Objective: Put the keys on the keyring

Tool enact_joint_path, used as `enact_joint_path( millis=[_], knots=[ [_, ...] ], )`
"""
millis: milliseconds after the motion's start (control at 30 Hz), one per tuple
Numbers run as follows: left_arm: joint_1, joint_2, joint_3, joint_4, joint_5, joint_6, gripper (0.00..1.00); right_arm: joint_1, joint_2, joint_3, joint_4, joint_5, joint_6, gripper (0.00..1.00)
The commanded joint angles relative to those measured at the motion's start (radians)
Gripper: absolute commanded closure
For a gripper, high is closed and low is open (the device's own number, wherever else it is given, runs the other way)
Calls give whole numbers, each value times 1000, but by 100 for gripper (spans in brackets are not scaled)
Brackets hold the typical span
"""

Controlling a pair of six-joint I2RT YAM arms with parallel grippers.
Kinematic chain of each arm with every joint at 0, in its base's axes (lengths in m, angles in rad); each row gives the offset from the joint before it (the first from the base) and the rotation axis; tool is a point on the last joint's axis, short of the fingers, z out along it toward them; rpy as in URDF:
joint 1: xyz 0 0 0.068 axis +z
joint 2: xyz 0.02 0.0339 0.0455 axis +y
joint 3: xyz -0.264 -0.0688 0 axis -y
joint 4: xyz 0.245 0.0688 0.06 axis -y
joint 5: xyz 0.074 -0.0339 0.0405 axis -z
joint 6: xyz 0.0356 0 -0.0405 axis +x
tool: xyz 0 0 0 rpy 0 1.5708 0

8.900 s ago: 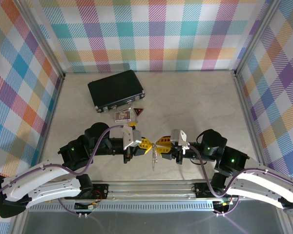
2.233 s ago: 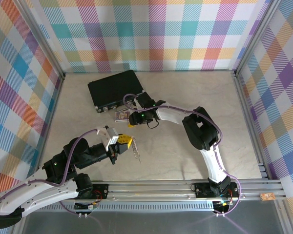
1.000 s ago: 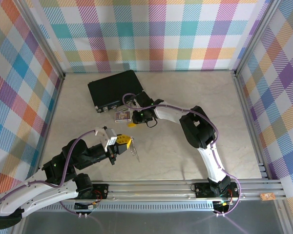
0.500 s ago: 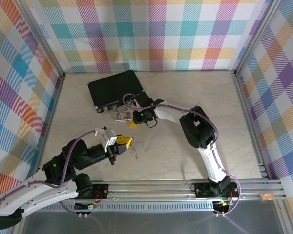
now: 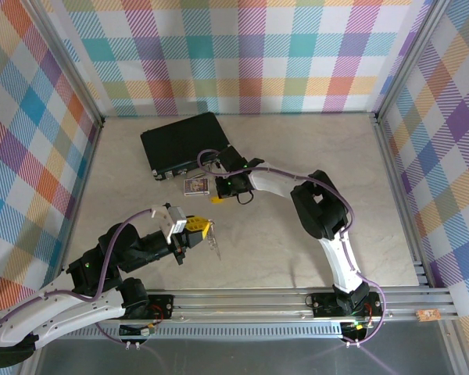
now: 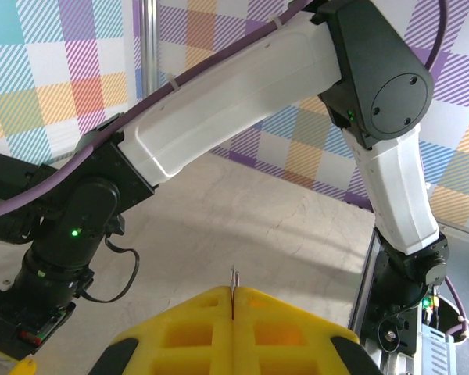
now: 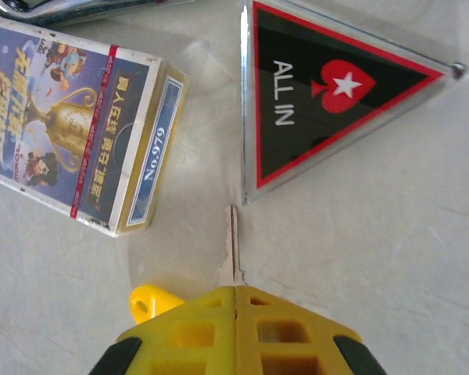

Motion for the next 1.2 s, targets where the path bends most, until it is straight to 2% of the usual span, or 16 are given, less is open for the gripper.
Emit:
enact_joint_path(
  millis=[0, 233, 467, 700, 967, 1167],
  knots=[
    [-6, -12, 34, 41, 2, 16, 100, 6, -90, -39, -34, 48, -24, 98],
    [-6, 6, 33, 63, -9, 18, 100, 7, -259, -190, -29, 103, -33, 98],
    [-6, 44, 44, 80, 32, 20, 100, 11, -461, -395, 1, 123, -36, 100],
    [-6, 73, 37, 103, 40, 18, 100, 51, -631, -584, 2, 169, -33, 100],
    [-6, 111, 33, 133, 52, 17, 100, 104, -755, -761, 41, 153, 19, 100],
    [-6, 130, 32, 136, 72, 17, 100, 143, -781, -855, 69, 155, 92, 100]
  ],
)
